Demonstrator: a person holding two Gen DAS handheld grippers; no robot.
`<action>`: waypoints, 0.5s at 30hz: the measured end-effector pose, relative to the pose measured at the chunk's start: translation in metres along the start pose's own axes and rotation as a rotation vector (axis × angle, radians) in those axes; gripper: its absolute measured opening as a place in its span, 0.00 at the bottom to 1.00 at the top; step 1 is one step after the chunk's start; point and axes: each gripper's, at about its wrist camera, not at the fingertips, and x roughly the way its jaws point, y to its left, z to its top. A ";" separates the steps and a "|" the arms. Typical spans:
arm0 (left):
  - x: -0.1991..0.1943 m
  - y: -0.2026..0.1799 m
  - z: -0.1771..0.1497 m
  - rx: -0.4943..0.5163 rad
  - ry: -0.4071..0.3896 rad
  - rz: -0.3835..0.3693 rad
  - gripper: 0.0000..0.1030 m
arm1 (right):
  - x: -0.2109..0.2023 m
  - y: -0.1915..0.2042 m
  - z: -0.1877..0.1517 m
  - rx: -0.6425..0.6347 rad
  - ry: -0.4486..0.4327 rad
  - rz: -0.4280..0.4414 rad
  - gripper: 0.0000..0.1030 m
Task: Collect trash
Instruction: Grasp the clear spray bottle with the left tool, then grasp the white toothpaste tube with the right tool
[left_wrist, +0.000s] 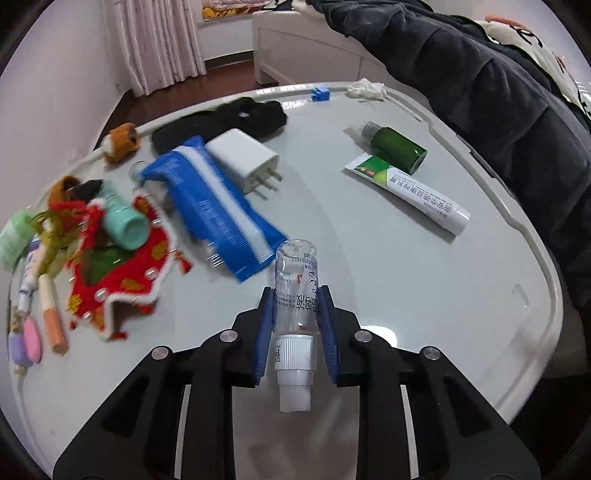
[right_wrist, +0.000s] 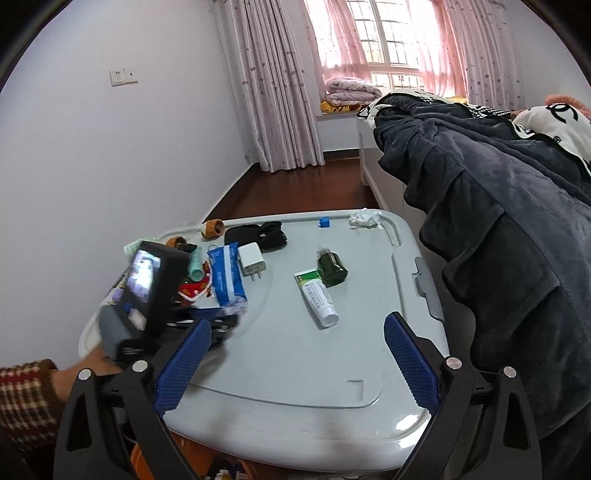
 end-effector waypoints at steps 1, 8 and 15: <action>-0.009 0.003 -0.002 -0.012 -0.003 -0.010 0.23 | 0.004 0.000 0.000 -0.013 0.008 -0.006 0.90; -0.059 0.002 -0.023 -0.034 -0.091 -0.065 0.23 | 0.077 0.011 0.021 -0.131 0.179 -0.013 0.87; -0.056 0.004 -0.030 -0.062 -0.090 -0.141 0.23 | 0.177 0.023 0.015 -0.258 0.300 -0.080 0.74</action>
